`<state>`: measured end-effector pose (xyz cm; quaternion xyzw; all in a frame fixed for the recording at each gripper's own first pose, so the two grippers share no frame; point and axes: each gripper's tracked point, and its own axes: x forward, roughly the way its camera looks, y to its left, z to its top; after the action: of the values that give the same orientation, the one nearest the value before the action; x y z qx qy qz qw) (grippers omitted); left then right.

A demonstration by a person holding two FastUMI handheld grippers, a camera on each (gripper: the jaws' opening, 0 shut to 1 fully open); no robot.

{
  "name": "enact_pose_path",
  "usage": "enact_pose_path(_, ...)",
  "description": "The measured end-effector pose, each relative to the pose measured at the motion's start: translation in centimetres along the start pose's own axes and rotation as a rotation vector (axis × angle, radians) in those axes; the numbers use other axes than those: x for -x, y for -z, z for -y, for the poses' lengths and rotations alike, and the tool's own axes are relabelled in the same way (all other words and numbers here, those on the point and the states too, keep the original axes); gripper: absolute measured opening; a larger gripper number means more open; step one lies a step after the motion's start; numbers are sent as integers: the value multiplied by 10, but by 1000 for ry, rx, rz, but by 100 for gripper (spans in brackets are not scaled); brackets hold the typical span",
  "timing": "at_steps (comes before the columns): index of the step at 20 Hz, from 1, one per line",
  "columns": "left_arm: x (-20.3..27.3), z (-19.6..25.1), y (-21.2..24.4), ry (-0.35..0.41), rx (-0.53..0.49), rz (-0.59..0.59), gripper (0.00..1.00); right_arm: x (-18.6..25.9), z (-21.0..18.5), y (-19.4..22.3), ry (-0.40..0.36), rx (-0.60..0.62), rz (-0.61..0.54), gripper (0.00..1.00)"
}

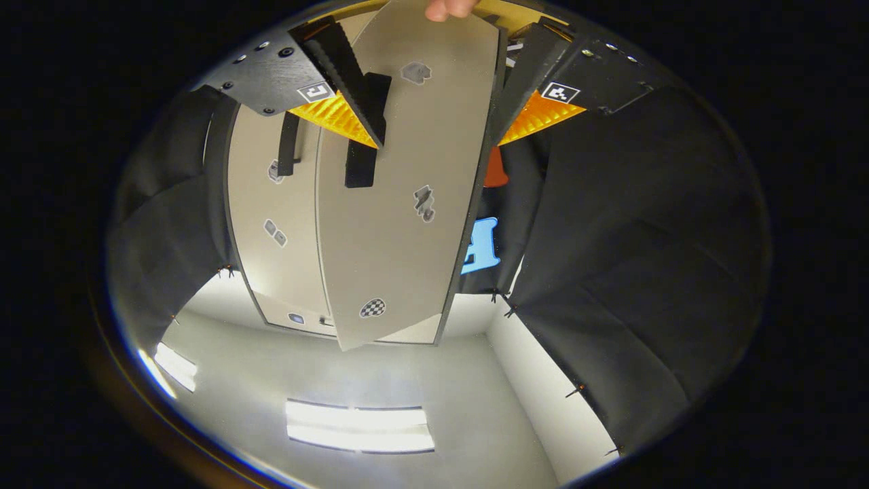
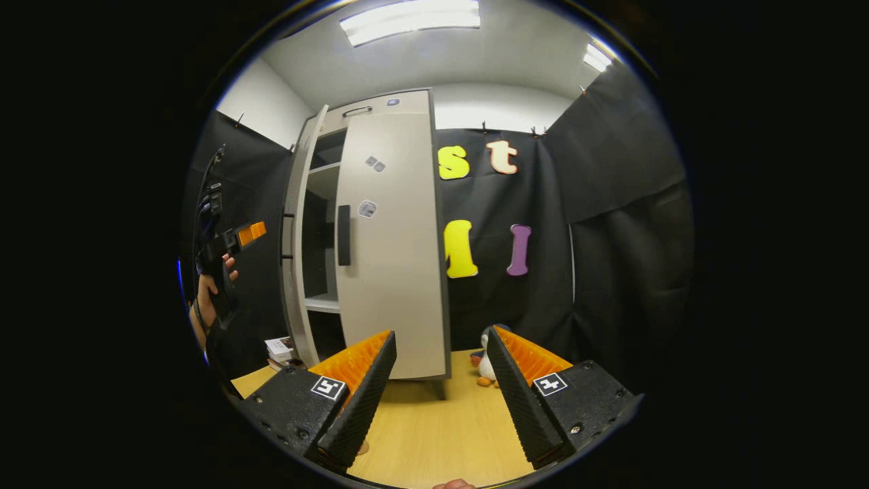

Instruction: Grasp the bottle in the cabinet with the left hand and place it on the coaster, then close the right door with the right hand and the left door with the left hand.

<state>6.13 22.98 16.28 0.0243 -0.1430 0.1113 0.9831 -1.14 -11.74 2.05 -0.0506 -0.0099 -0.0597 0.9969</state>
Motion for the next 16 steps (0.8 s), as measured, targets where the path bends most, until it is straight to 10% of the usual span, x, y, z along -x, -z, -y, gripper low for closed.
enact_pose_path(16,96,7,95,-13,-41,-366,95,-10,-41,14,-125,-5,-60,83)
